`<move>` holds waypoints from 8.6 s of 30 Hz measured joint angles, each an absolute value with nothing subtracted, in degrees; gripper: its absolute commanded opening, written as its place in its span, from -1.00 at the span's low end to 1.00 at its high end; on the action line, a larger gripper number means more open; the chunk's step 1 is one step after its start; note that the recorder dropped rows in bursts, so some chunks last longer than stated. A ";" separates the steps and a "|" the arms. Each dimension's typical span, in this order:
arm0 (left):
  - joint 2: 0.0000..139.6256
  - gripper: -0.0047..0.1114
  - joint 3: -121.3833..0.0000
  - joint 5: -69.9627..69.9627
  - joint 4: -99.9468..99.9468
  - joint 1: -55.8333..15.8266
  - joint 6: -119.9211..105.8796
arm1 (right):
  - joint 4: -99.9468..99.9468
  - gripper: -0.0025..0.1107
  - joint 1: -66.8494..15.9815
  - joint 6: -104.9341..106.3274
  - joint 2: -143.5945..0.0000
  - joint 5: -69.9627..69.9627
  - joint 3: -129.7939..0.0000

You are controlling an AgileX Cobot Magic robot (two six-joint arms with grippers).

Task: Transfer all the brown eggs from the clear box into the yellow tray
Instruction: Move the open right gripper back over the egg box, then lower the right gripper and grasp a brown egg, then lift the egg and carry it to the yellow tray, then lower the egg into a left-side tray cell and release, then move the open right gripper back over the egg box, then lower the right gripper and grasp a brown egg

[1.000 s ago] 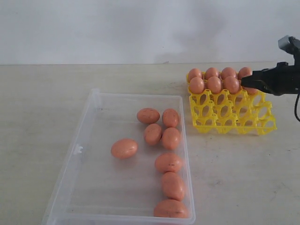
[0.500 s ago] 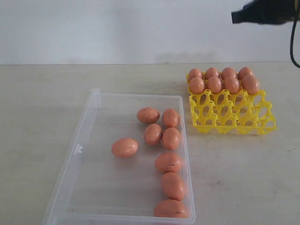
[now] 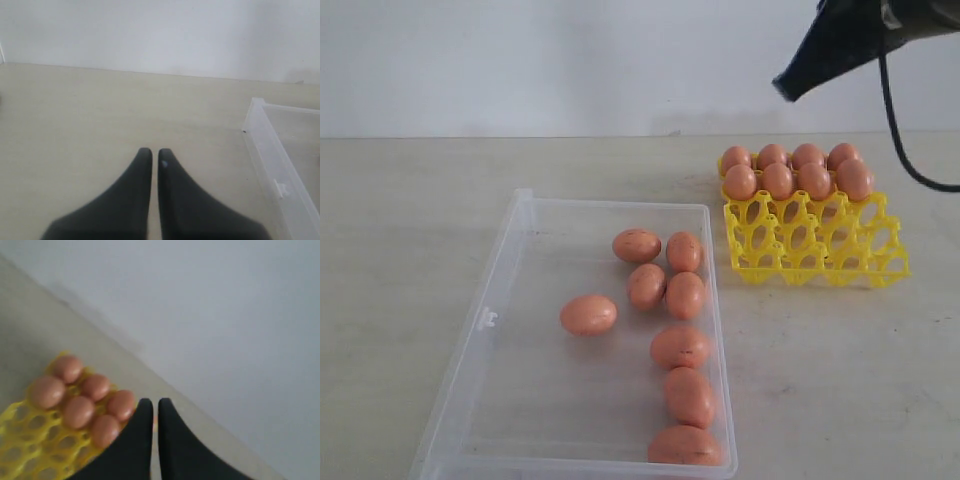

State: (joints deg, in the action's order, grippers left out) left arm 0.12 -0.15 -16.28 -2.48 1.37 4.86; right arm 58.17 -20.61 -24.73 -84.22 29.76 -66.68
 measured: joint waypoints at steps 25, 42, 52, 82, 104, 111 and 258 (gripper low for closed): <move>0.12 -0.85 -0.15 -16.28 -2.48 1.37 4.86 | -23.61 -0.96 -28.55 58.49 -105.36 65.95 -86.39; 0.12 -0.85 -0.15 -16.28 -2.48 1.37 4.86 | -26.77 0.07 -30.87 76.01 -117.43 50.95 -91.18; 0.12 -0.85 -0.15 -16.28 -2.48 1.37 4.86 | -26.89 0.07 -30.87 76.29 -124.07 42.10 -91.23; 0.12 -0.85 -0.15 -16.28 -2.48 1.37 4.86 | -26.39 0.07 -30.87 51.43 -127.86 39.41 -91.32; 0.12 -0.85 -0.15 -16.28 -2.48 1.37 4.86 | -21.35 -0.96 -30.87 21.91 -116.82 42.68 -89.24; 0.12 -0.85 -0.15 -16.28 -2.48 1.37 4.86 | -28.61 -0.96 -30.87 15.35 -100.29 8.34 -67.37; 0.12 -0.85 -0.15 -16.28 -2.48 1.37 4.86 | -15.92 -0.19 -30.28 56.34 -108.28 58.96 -82.10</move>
State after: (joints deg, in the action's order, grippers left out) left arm 0.12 -0.15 -16.28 -2.48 1.37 4.86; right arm -15.92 -30.28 56.34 -108.28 58.96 -82.10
